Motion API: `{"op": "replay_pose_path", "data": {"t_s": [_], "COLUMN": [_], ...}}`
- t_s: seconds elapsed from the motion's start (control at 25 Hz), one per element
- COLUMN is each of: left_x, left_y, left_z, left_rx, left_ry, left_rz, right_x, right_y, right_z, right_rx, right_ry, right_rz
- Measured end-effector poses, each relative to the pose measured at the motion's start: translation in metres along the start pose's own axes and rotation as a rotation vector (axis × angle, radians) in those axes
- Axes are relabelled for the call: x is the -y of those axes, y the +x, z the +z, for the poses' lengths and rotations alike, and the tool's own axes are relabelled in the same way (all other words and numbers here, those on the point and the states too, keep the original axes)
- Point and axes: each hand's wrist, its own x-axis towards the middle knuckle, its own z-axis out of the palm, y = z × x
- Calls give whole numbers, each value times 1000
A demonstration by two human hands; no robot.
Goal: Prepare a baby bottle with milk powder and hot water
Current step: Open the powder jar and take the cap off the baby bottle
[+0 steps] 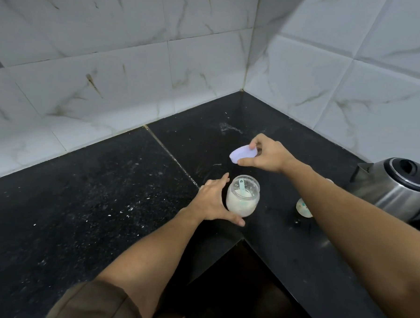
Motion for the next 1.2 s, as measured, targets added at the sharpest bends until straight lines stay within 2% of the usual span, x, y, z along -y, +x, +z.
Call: {"op": "replay_pose_path", "data": {"t_s": [0.08, 0.2, 0.4, 0.64, 0.76, 0.88, 1.0, 1.08, 1.2], "left_x": [20, 49, 71, 69, 56, 22, -37, -82, -144], "left_y": [-4, -12, -14, -6, -1, 9, 27, 44, 62], "left_z": [-17, -43, -60, -64, -65, -70, -73, -67, -38], "left_rx": [18, -67, -329, -383, -410, -450, -490, -477, -339], "left_ry": [123, 213, 208, 209, 198, 199, 151, 92, -2], "left_rz": [22, 16, 16, 43, 63, 101, 217, 295, 326], "right_x": [-4, -5, 10, 4, 5, 4, -8, -26, -60], "right_y": [12, 32, 62, 73, 68, 48, 19, -2, -41], "right_z": [11, 30, 51, 64, 49, 5, -56, -89, -113], "right_rx": [60, 192, 379, 458, 419, 260, 105, 96, 134], "right_ry": [-107, -206, -378, -461, -391, -328, -365, -413, -478], "right_rz": [25, 53, 46, 38, 23, 40, 97, 180, 294]}}
